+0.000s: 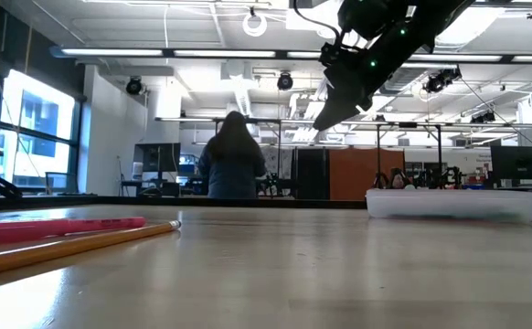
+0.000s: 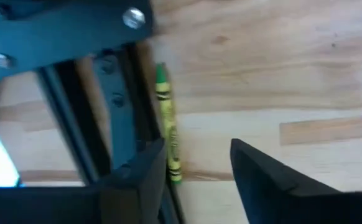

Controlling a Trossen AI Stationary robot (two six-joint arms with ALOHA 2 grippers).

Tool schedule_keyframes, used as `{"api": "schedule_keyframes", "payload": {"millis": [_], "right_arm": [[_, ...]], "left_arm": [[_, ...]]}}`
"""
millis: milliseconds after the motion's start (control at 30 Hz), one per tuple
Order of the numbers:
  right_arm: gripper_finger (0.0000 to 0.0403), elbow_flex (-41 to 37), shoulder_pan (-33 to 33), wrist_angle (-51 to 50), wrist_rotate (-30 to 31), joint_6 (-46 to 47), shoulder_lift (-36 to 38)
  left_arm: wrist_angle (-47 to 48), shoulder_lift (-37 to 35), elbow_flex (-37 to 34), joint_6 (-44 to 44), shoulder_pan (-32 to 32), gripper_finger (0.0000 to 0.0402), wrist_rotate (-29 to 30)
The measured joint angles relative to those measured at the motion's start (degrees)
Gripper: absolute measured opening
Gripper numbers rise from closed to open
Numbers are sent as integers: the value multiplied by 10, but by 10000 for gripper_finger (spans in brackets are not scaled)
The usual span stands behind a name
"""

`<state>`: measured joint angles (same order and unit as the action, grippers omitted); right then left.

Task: Pick & place school supplies into a supply box
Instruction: Adjust the green crayon

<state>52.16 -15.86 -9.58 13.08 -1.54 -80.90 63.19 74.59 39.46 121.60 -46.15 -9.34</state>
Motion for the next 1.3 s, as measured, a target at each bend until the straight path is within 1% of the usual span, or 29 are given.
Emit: {"api": "schedule_keyframes", "payload": {"millis": [133,267,500,733,967,1067,1300], "right_arm": [[124,0,0,0,0,0,0],[124,0,0,0,0,0,0],[124,0,0,0,0,0,0],[124,0,0,0,0,0,0],[124,0,0,0,0,0,0],[124,0,0,0,0,0,0],[124,1,0,5,0,0,0]], "left_arm": [[-36,0,-22,2,0,236,7],[-51,0,-45,2,0,249,9],[-58,0,-61,2,0,245,9],[-117,-3,-95,2,0,253,7],[-117,-7,-91,-2,0,255,12],[-120,-8,-79,-18,0,249,28],[-191,-10,-57,-81,0,232,95]]}}
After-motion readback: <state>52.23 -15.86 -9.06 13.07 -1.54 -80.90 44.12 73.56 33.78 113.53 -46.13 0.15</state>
